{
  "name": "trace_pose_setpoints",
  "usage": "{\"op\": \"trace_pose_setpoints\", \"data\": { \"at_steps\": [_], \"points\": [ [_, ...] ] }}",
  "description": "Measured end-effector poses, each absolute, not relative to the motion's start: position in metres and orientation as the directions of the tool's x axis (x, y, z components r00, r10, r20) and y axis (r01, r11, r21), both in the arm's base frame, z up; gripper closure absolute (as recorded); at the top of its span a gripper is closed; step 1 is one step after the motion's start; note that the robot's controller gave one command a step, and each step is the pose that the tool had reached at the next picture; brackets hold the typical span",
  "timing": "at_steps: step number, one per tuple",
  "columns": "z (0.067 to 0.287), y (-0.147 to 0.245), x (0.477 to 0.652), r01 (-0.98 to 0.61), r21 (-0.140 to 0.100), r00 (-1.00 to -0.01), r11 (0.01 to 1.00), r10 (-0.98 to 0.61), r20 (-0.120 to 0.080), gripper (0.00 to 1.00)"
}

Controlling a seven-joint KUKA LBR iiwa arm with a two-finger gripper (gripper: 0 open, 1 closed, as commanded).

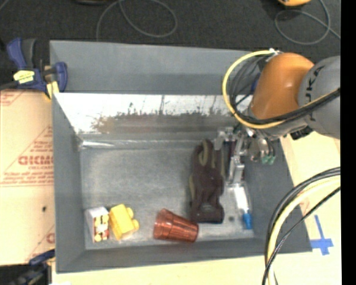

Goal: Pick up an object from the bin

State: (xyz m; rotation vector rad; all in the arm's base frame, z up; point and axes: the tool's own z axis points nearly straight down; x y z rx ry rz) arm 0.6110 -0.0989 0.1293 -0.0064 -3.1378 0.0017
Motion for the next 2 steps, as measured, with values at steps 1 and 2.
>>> {"op": "trace_pose_setpoints", "data": {
  "at_steps": [1, 2],
  "points": [
    [0.134, -0.099, 0.613, 0.003, -0.002, -1.000, 1.000, 0.003, -0.004, 0.00],
    [0.114, -0.091, 0.598, -0.088, -0.005, -0.996, 0.996, -0.088, -0.009, 0.00]
  ]
}}
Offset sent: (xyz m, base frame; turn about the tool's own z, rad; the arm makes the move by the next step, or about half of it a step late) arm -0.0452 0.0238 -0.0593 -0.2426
